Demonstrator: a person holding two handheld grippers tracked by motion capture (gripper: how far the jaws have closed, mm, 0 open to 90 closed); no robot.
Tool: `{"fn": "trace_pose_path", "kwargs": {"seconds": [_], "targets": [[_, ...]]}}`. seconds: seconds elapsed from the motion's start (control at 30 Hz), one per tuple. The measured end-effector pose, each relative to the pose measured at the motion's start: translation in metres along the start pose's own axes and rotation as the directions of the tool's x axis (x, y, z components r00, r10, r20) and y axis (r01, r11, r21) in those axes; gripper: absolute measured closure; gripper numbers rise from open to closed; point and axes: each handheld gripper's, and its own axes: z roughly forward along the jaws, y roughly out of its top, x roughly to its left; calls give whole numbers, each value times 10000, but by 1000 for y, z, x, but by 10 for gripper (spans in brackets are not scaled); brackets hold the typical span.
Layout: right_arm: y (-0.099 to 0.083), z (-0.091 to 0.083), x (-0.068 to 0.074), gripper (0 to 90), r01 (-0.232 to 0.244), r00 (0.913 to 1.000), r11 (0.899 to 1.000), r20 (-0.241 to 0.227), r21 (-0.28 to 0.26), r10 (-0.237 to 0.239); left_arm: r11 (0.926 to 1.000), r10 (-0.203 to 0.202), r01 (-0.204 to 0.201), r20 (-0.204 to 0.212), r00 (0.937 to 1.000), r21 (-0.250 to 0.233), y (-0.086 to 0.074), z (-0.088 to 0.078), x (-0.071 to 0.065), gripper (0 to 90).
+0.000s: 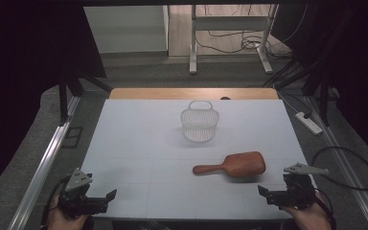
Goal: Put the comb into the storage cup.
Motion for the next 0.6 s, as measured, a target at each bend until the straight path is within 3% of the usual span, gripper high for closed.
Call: {"fn": "trace_pose_path", "kwargs": {"seconds": [0.47,0.6], "targets": [[-1,-1,2,0,144,9999,9999,94,-41,-144,9999,112,-114,168,9998,97,1,2,0,16],[-1,0,4,0,371,9993,9993,100,26,-371,9999,108,-110,283,9995,79,1,1,0,16]]}}
